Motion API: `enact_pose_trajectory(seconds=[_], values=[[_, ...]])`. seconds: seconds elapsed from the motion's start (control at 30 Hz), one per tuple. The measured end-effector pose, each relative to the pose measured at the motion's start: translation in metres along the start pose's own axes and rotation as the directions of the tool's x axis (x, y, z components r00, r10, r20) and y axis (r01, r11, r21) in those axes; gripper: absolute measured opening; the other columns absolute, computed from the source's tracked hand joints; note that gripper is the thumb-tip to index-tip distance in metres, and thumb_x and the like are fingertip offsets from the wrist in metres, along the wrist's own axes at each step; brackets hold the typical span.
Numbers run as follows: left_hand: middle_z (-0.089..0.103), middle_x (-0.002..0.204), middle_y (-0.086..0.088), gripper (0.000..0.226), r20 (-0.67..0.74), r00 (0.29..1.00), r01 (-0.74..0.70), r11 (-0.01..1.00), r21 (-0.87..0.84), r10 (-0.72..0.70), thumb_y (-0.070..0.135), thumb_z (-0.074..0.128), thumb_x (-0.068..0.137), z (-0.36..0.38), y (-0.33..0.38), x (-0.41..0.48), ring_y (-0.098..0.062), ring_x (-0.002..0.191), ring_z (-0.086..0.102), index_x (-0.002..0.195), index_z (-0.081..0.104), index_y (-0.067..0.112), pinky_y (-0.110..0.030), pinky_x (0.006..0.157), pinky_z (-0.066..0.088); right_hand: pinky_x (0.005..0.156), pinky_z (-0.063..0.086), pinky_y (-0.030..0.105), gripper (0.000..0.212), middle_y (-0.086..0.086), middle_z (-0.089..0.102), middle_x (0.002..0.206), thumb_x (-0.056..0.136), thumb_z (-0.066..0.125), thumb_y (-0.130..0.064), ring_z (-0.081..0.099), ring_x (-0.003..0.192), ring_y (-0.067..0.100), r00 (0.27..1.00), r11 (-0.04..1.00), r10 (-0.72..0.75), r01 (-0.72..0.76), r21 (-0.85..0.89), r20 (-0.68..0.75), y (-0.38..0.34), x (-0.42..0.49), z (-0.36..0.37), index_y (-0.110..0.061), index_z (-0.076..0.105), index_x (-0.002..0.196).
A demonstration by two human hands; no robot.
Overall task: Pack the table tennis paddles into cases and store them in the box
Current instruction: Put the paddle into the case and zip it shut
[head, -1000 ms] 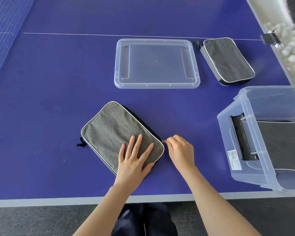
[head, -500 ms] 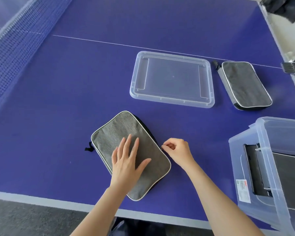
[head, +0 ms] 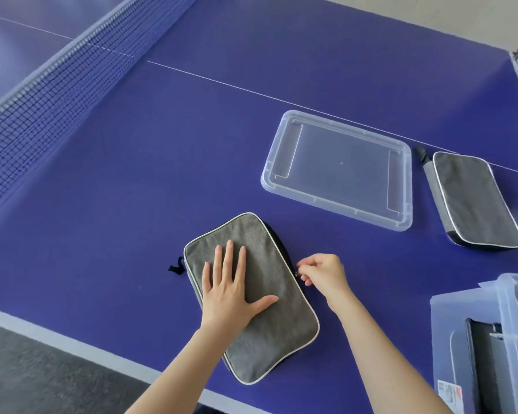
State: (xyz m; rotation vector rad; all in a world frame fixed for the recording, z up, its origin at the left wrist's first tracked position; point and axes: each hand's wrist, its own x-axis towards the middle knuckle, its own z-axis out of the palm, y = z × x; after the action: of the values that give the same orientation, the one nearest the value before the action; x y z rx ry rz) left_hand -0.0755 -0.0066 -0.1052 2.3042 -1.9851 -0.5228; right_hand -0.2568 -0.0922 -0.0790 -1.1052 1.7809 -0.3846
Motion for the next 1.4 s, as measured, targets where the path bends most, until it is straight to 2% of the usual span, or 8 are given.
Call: enact_pose_trajectory(seconds=[0.3, 0.43, 0.53, 0.67, 0.83, 0.93, 1.17, 1.4], values=[[0.029, 0.156, -0.007, 0.108, 0.018, 1.000, 0.001, 0.997, -0.084, 0.001, 0.089, 0.034, 0.066, 0.000, -0.002, 0.002, -0.027, 0.144, 0.017, 0.147, 0.036, 0.018, -0.047, 0.111, 0.012, 0.064, 0.054, 0.025, 0.017, 0.002, 0.065, 0.065, 0.078, 0.057, -0.001, 0.061, 0.059, 0.016, 0.992, 0.976, -0.126, 0.128, -0.177, 0.021, -0.086, 0.044, 0.047, -0.011, 0.069, 0.072], [0.037, 0.143, 0.004, 0.077, -0.252, 0.943, 0.115, 0.924, -0.366, -0.217, 0.067, 0.056, 0.077, -0.013, -0.024, 0.001, -0.017, 0.134, 0.030, 0.140, 0.042, 0.023, -0.036, 0.106, 0.017, 0.079, 0.054, 0.033, 0.019, -0.005, 0.062, 0.066, 0.078, 0.058, -0.003, 0.061, 0.075, 0.017, 0.984, 0.943, -0.154, 0.172, -0.286, 0.085, -0.112, 0.060, 0.060, -0.016, 0.066, 0.066], [0.045, 0.121, -0.004, 0.067, -0.039, 0.661, 0.498, 0.477, -0.724, -0.749, 0.039, 0.076, 0.075, -0.030, -0.046, -0.001, -0.027, 0.121, 0.041, 0.128, 0.047, 0.012, -0.043, 0.099, 0.029, 0.079, 0.052, 0.031, 0.019, -0.004, 0.062, 0.068, 0.078, 0.058, -0.004, 0.062, 0.078, 0.018, 0.985, 0.936, -0.138, 0.164, -0.310, 0.104, -0.118, 0.063, 0.064, -0.018, 0.065, 0.068], [0.048, 0.115, -0.004, 0.066, 0.509, 0.447, 0.592, -0.184, -0.785, -0.735, 0.039, 0.081, 0.070, -0.040, -0.054, 0.006, -0.024, 0.107, 0.048, 0.119, 0.048, 0.010, -0.038, 0.087, 0.041, 0.077, 0.056, 0.033, 0.023, -0.002, 0.065, 0.069, 0.076, 0.057, -0.002, 0.063, 0.074, 0.016, 0.989, 0.946, -0.133, 0.146, -0.289, 0.067, -0.114, 0.062, 0.065, -0.020, 0.066, 0.066], [0.066, 0.103, -0.004, 0.051, 0.698, 0.521, 0.570, -0.408, -0.713, -0.491, 0.033, 0.084, 0.068, -0.050, -0.057, 0.030, -0.017, 0.083, 0.055, 0.106, 0.063, 0.007, -0.029, 0.074, 0.041, 0.074, 0.056, 0.032, 0.024, 0.001, 0.068, 0.071, 0.075, 0.058, -0.001, 0.062, 0.070, 0.015, 0.992, 0.968, -0.121, 0.123, -0.221, 0.022, -0.108, 0.057, 0.061, -0.021, 0.068, 0.068], [0.072, 0.099, -0.007, 0.049, 0.684, 0.607, 0.526, -0.440, -0.727, -0.404, 0.026, 0.086, 0.064, -0.056, -0.060, 0.035, -0.026, 0.095, 0.065, 0.105, 0.067, 0.006, -0.040, 0.093, 0.050, 0.063, 0.051, 0.026, 0.022, 0.003, 0.069, 0.071, 0.077, 0.058, 0.002, 0.061, 0.065, 0.015, 0.994, 0.985, -0.107, 0.107, -0.138, 0.006, -0.109, 0.051, 0.049, -0.017, 0.069, 0.072], [0.074, 0.094, -0.008, 0.034, 0.489, 0.836, 0.391, -0.356, -0.849, -0.248, 0.010, 0.078, 0.074, -0.092, -0.041, 0.032, -0.018, 0.078, 0.072, 0.105, 0.063, 0.007, -0.027, 0.060, 0.055, 0.057, 0.047, 0.022, 0.016, 0.004, 0.067, 0.067, 0.082, 0.062, 0.002, 0.059, 0.059, 0.014, 0.985, 0.986, -0.162, 0.163, 0.020, -0.055, -0.125, 0.019, -0.011, -0.011, 0.070, 0.085], [0.071, 0.092, -0.009, 0.052, 0.218, 0.963, 0.192, -0.165, -0.967, -0.159, 0.024, 0.087, 0.046, -0.133, -0.018, 0.024, -0.022, 0.085, 0.068, 0.090, 0.063, 0.009, -0.031, 0.073, 0.052, 0.061, 0.051, 0.023, 0.005, 0.008, 0.067, 0.067, 0.083, 0.065, -0.001, 0.058, 0.059, 0.015, 0.981, 0.982, -0.098, 0.122, 0.145, -0.166, -0.140, -0.027, -0.070, -0.002, 0.070, 0.082]])
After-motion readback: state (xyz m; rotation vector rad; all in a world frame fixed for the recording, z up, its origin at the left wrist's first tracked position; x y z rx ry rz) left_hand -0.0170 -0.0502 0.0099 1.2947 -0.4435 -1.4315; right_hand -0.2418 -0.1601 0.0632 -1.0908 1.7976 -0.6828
